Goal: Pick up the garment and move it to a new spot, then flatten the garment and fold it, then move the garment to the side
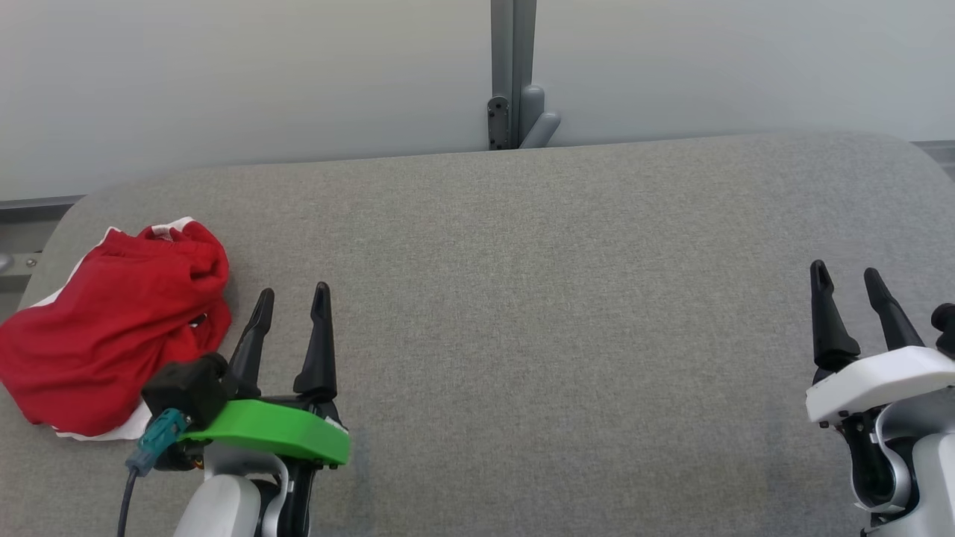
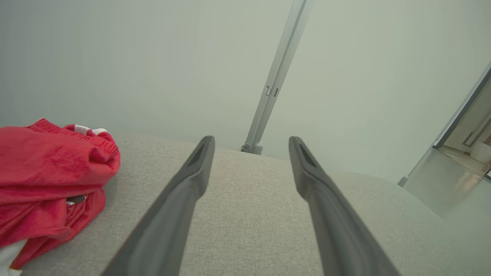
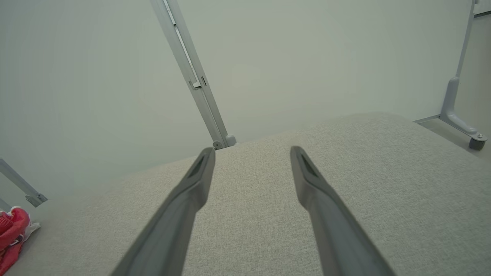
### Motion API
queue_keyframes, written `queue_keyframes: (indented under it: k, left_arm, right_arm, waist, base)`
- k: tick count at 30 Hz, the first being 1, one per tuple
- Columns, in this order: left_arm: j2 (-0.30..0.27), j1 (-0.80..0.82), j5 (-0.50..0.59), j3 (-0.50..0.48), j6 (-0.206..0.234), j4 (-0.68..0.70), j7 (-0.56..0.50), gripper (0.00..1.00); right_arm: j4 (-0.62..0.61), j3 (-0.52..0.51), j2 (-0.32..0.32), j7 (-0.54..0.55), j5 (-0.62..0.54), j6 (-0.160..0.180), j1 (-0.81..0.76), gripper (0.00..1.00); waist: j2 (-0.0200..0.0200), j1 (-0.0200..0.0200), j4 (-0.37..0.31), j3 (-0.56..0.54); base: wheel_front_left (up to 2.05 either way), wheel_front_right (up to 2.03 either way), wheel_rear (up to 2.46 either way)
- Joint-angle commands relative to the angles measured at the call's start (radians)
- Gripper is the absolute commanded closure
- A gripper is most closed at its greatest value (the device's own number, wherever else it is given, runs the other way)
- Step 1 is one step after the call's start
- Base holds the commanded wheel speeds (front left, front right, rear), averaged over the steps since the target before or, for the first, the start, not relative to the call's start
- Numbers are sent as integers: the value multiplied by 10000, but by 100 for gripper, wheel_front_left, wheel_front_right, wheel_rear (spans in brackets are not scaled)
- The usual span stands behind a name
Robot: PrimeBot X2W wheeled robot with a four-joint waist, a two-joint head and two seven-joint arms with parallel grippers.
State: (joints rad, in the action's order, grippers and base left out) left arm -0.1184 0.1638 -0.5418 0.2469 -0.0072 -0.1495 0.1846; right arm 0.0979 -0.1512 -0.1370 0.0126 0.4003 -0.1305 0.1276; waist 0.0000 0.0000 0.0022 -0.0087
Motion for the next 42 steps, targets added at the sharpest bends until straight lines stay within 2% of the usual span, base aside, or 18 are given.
queue_keyframes:
  k: [1, 21, 42]
  left_arm:
    - [-103, 33, 409, -34, 79, 112, -68, 0]
    - [-380, -290, 2486, -223, 679, 209, -706, 0]
    - [-427, -469, 3736, -204, 772, 144, -1294, 0]
  right_arm:
    - [-104, 159, -80, -197, -380, -2, 33, 0]
    - [481, 1023, 212, -1323, -1701, -3, -145, 0]
    - [1000, 1040, 567, -2281, -2834, -2, -435, 0]
  waist:
    - [0, 0, 2, -8]
    - [0, 0, 58, -84]
    - [0, 0, 107, -211]
  base:
    - [0, 0, 0]
    - [0, 0, 0]
    - [0, 0, 0]
